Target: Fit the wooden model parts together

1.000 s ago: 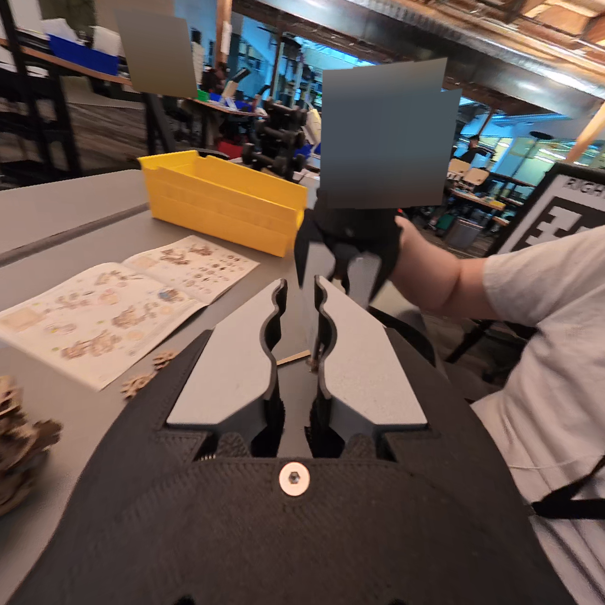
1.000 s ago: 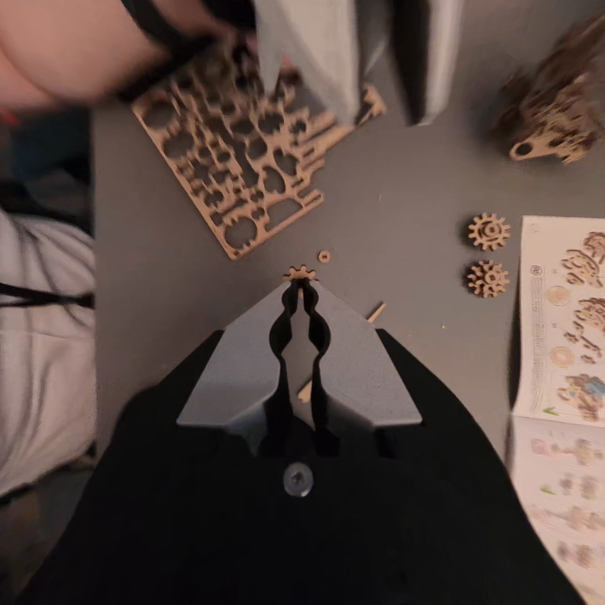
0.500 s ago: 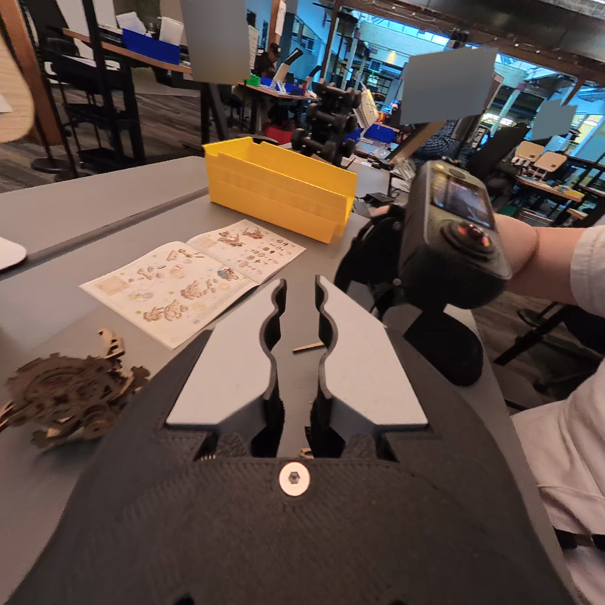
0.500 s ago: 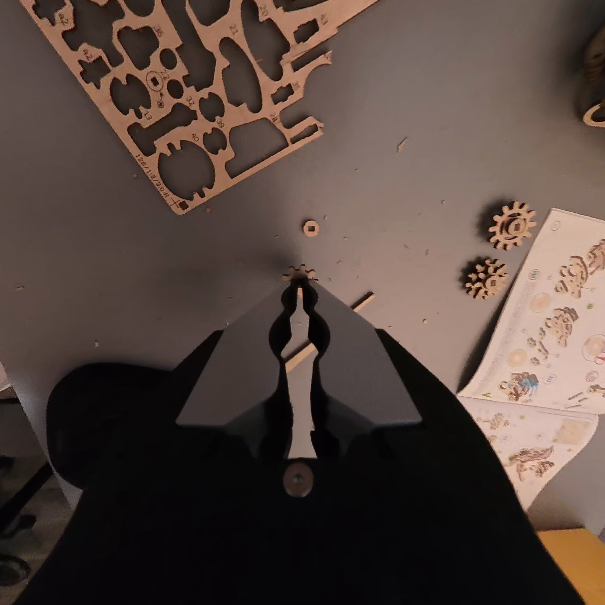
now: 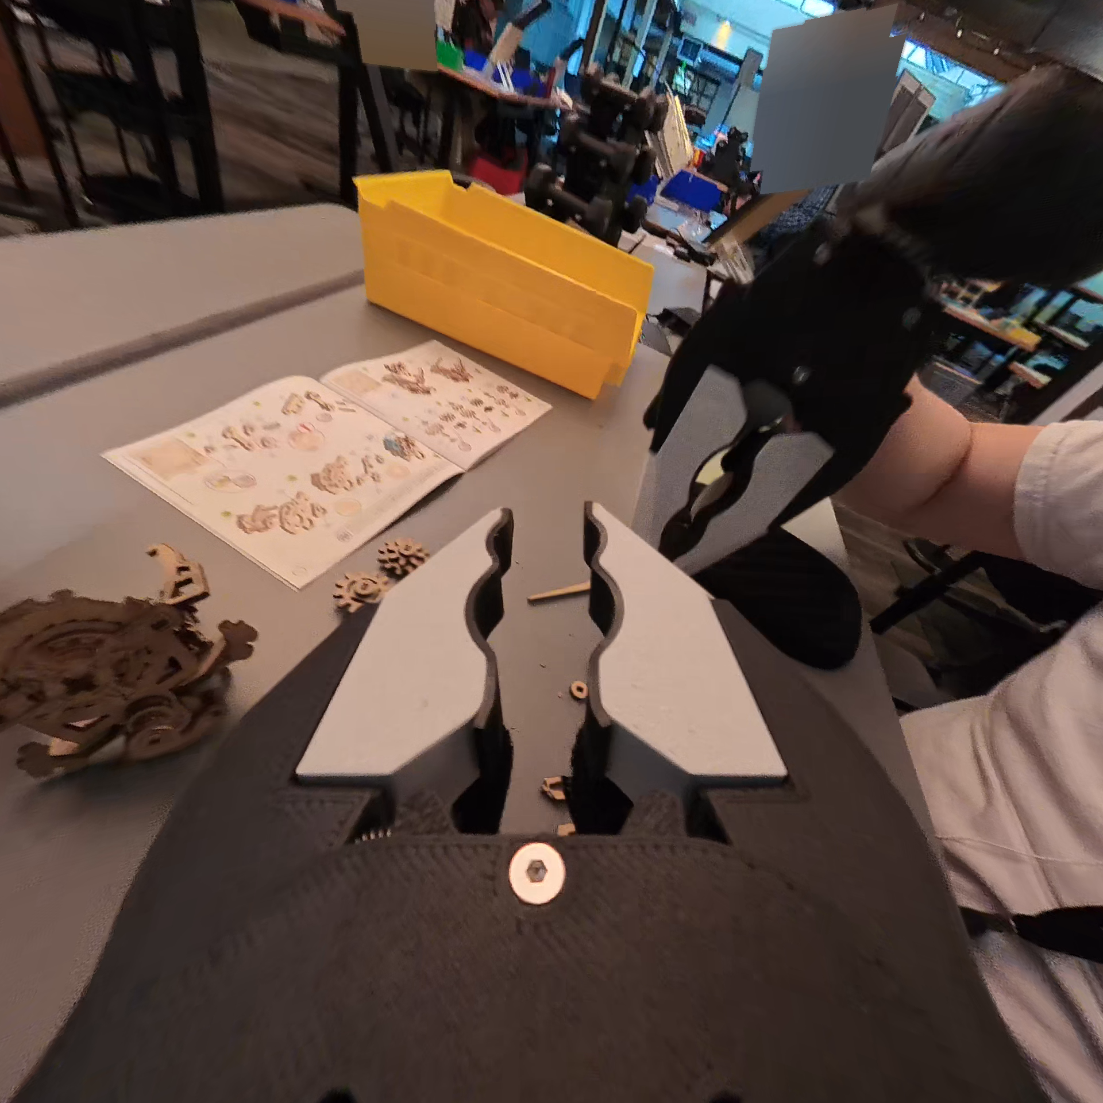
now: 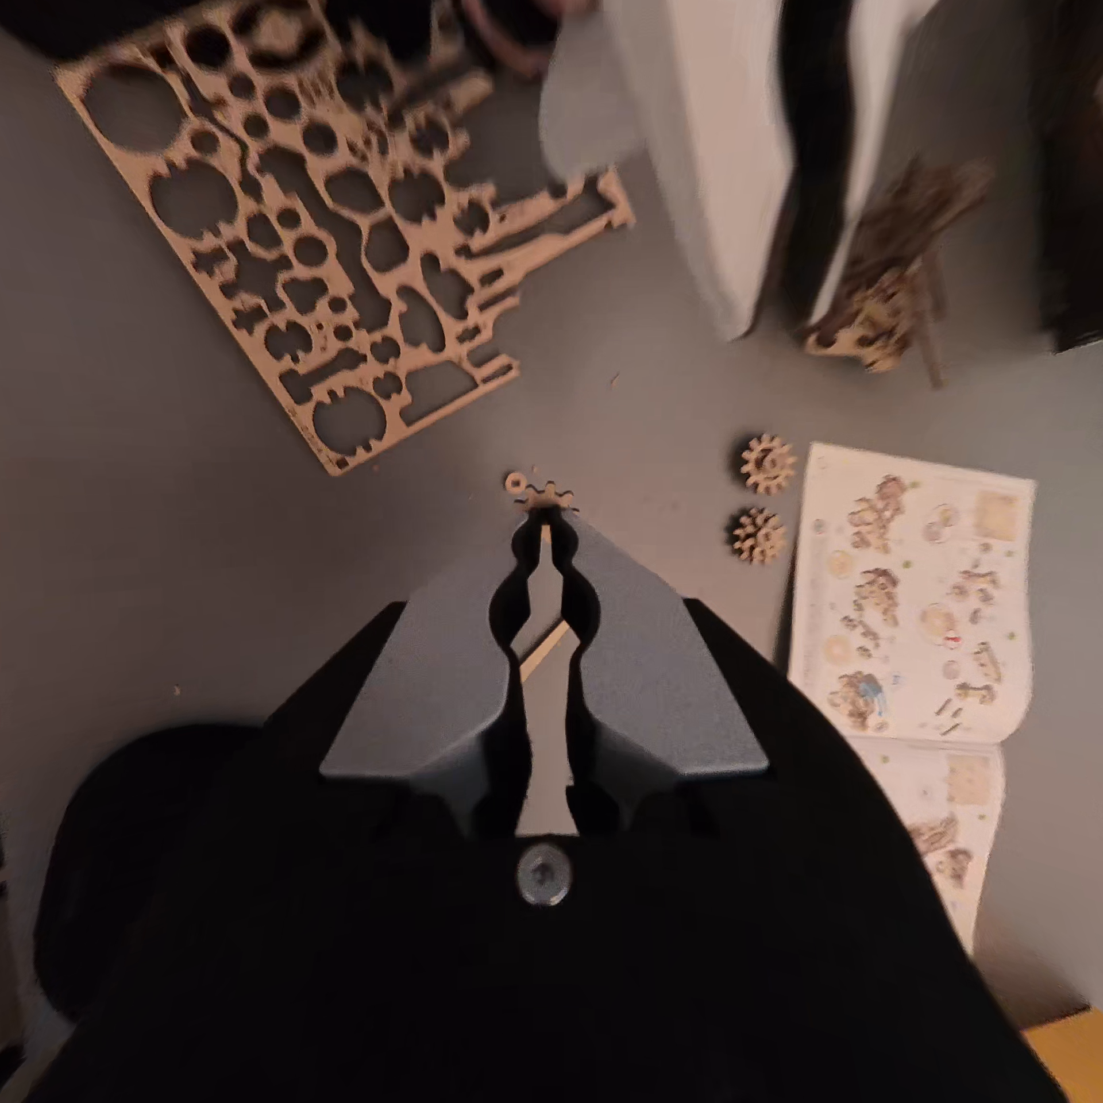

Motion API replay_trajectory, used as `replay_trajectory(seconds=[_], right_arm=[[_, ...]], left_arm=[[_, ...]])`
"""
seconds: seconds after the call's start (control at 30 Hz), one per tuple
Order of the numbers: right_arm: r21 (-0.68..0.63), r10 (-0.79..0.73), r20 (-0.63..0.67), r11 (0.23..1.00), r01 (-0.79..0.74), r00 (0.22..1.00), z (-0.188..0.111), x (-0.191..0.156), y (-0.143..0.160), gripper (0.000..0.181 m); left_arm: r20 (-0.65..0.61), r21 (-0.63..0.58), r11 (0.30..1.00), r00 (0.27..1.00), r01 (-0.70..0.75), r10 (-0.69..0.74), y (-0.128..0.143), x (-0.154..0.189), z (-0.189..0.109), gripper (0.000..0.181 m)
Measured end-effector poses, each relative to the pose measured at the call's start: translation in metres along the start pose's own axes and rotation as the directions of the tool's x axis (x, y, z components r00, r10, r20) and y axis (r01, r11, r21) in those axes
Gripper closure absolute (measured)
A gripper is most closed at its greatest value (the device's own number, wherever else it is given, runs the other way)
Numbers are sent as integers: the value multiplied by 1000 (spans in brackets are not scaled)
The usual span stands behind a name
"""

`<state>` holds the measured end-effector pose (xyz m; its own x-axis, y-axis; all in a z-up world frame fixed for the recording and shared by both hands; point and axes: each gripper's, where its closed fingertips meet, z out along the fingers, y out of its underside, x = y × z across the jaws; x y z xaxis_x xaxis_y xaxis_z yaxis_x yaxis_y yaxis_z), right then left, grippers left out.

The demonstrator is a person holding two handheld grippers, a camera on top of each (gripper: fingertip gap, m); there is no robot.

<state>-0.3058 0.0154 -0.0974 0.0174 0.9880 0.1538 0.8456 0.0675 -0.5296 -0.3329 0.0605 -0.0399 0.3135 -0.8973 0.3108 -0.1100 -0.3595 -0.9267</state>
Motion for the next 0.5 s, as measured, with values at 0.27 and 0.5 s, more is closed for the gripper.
replay_trajectory(seconds=[0.27,0.5], right_arm=[[116,-166,-322,970,212,932,-37,15,-13,180],[78,-214,-385,962,263,898,-34,15,-11,179]], left_arm=[[-176,-120,950,936,288,-306,21,28,28,150],[-270,-144,925,885,351,-378,22,47,39,152]])
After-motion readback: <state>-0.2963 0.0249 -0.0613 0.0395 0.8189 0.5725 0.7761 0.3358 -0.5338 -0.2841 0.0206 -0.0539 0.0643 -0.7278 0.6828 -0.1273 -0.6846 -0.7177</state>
